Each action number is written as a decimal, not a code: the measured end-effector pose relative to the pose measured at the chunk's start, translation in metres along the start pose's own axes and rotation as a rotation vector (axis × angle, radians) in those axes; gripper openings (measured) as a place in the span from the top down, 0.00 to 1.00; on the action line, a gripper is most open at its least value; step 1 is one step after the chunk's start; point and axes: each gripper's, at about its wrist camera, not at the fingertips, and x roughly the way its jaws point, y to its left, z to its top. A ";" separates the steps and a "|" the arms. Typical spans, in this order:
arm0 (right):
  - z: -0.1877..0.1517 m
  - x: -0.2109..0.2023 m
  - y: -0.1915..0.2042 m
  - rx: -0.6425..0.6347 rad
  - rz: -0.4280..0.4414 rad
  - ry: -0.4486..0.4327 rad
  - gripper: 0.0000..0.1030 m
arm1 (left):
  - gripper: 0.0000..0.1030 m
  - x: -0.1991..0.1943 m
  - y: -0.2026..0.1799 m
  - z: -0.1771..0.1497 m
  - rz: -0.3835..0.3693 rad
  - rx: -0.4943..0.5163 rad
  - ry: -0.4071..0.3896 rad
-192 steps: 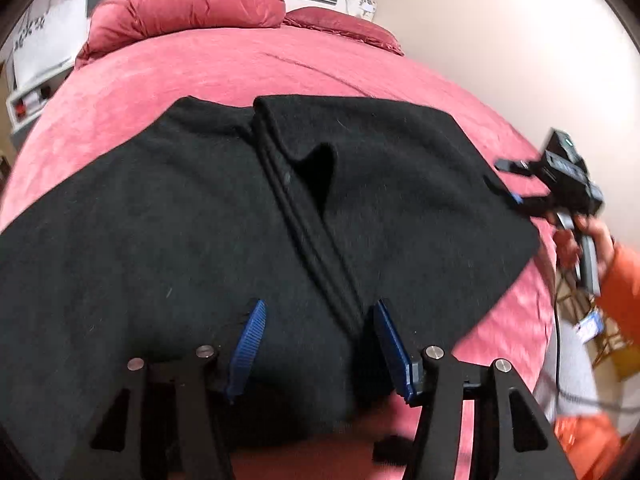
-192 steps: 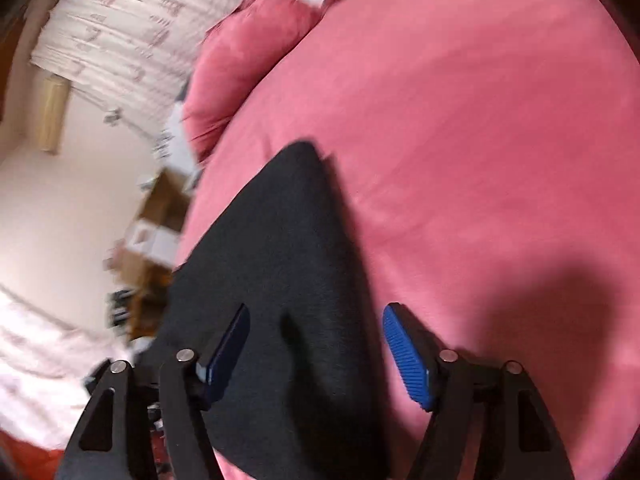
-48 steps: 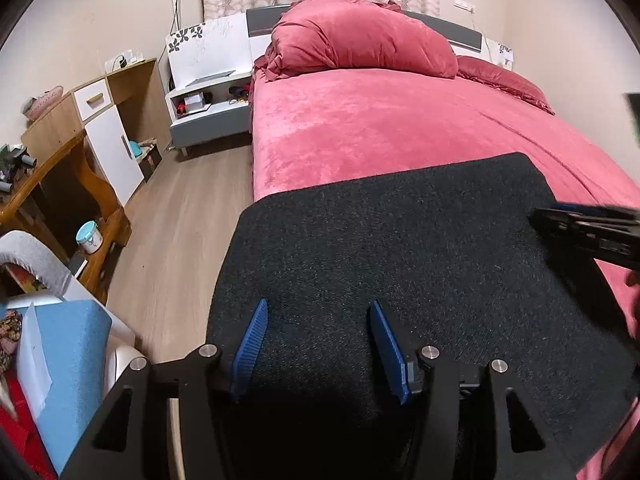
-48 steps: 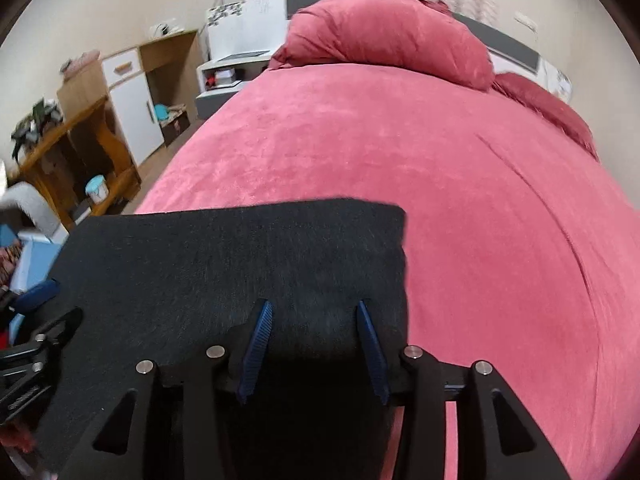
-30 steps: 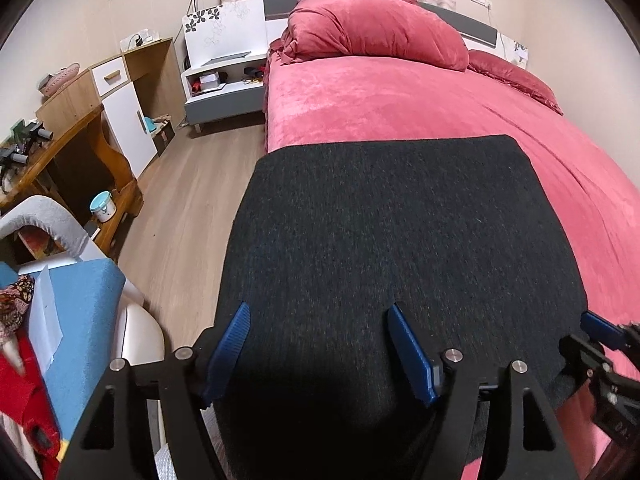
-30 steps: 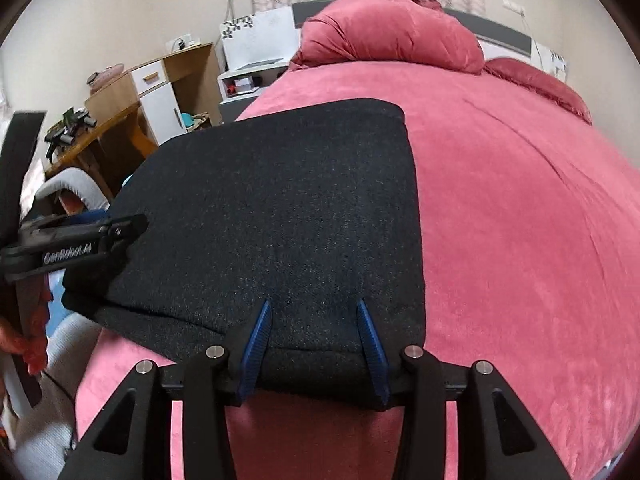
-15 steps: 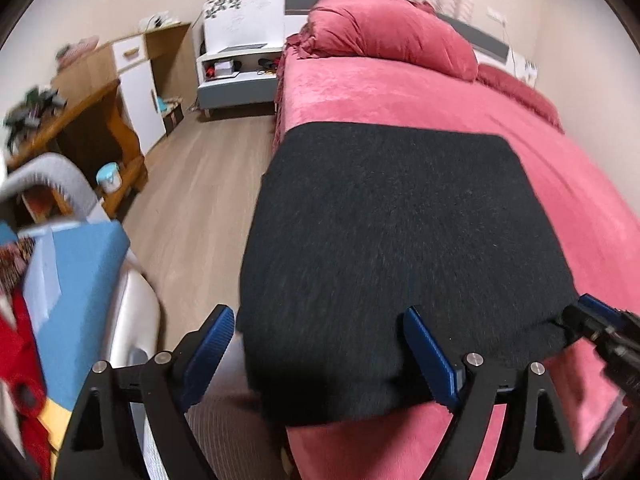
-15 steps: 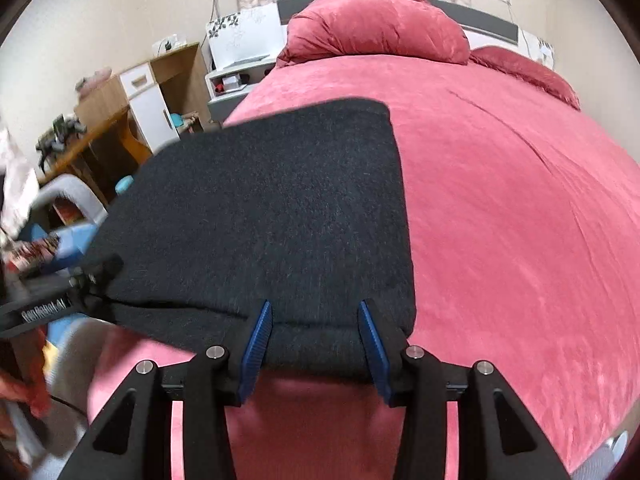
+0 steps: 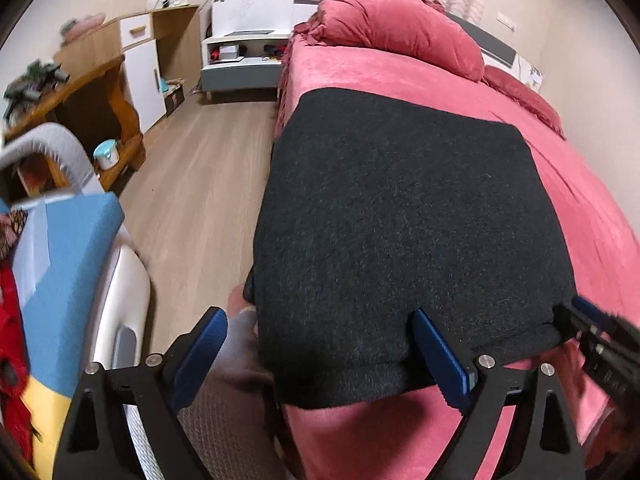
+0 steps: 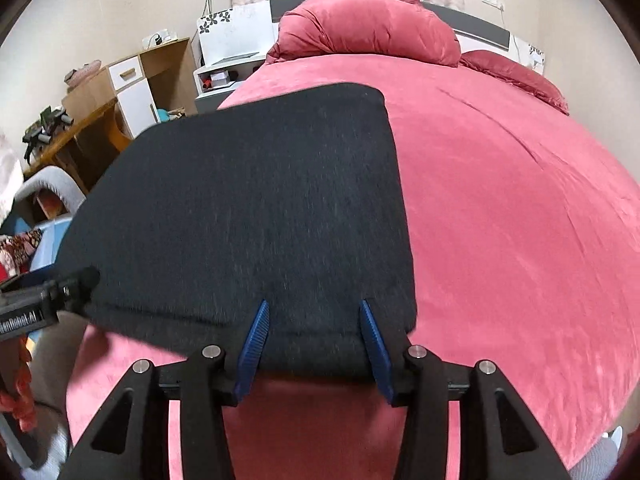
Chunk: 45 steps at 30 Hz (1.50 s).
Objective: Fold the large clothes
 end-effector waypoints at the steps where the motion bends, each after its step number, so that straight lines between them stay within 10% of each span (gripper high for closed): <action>1: -0.003 0.000 0.001 0.005 -0.002 0.003 0.53 | 0.08 -0.001 -0.001 0.000 0.000 -0.007 -0.001; 22: -0.026 -0.042 -0.016 0.151 0.089 -0.046 0.49 | 0.02 -0.058 -0.029 -0.024 0.111 0.072 -0.078; 26: -0.025 -0.049 -0.013 0.142 0.079 -0.039 0.31 | 0.02 -0.067 -0.031 -0.026 0.171 0.053 -0.103; 45: 0.002 -0.076 0.031 -0.012 0.018 -0.102 0.23 | 0.02 -0.093 -0.025 -0.024 0.254 -0.030 -0.124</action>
